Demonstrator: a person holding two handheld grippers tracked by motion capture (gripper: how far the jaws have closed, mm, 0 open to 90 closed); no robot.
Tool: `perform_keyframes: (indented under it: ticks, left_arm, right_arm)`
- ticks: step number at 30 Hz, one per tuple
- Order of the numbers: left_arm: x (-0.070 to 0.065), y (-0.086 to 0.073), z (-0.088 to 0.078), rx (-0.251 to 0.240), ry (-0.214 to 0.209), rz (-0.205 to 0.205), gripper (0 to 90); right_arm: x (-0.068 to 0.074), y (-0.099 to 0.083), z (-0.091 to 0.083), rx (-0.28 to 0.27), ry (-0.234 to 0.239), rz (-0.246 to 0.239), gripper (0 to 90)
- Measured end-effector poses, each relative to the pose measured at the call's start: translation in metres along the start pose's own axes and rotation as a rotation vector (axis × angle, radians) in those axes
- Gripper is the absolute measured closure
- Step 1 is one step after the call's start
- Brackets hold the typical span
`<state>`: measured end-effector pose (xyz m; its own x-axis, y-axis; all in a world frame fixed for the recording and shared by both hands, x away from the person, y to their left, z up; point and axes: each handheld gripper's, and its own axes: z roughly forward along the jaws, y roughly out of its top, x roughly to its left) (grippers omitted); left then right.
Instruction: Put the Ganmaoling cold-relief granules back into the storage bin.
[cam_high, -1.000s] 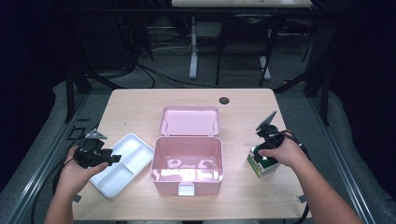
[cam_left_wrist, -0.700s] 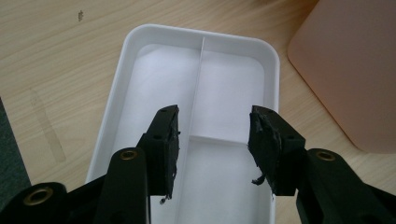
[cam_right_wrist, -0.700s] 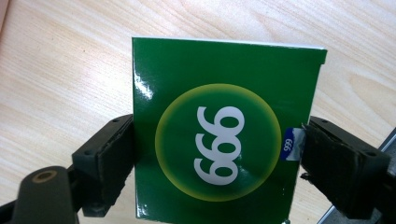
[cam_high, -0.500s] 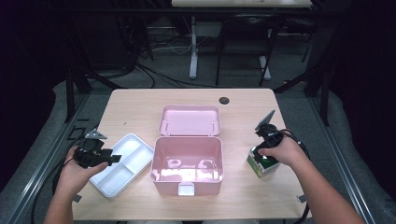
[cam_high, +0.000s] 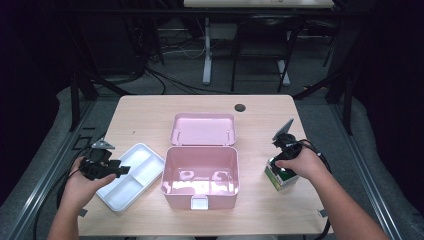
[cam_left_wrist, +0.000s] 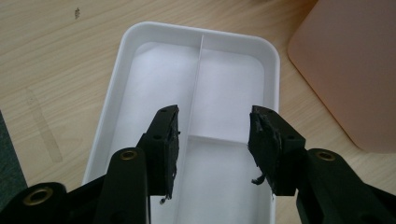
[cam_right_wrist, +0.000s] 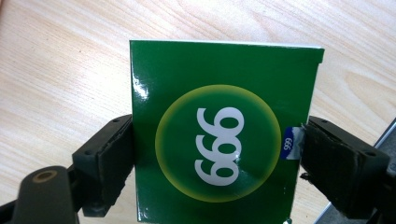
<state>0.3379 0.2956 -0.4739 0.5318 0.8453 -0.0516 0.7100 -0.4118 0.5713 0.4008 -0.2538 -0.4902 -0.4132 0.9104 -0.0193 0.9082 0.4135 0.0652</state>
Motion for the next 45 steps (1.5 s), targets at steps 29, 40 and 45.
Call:
perform_keyframes:
  ticks: [29, 40, 45]
  left_arm:
    - [0.0, 0.0, 0.001, 0.0, 0.0, 0.001, 53.0]
    - [0.0, -0.001, 0.001, 0.002, 0.0, -0.002, 53.0]
    - [0.0, -0.001, 0.001, 0.003, 0.001, 0.0, 53.0]
  right_arm:
    - [0.008, 0.003, -0.021, -0.025, -0.008, -0.091, 16.2]
    - [0.012, 0.004, -0.035, -0.049, -0.011, -0.138, 16.3]
    - [0.016, 0.005, -0.042, -0.044, -0.013, -0.171, 16.3]
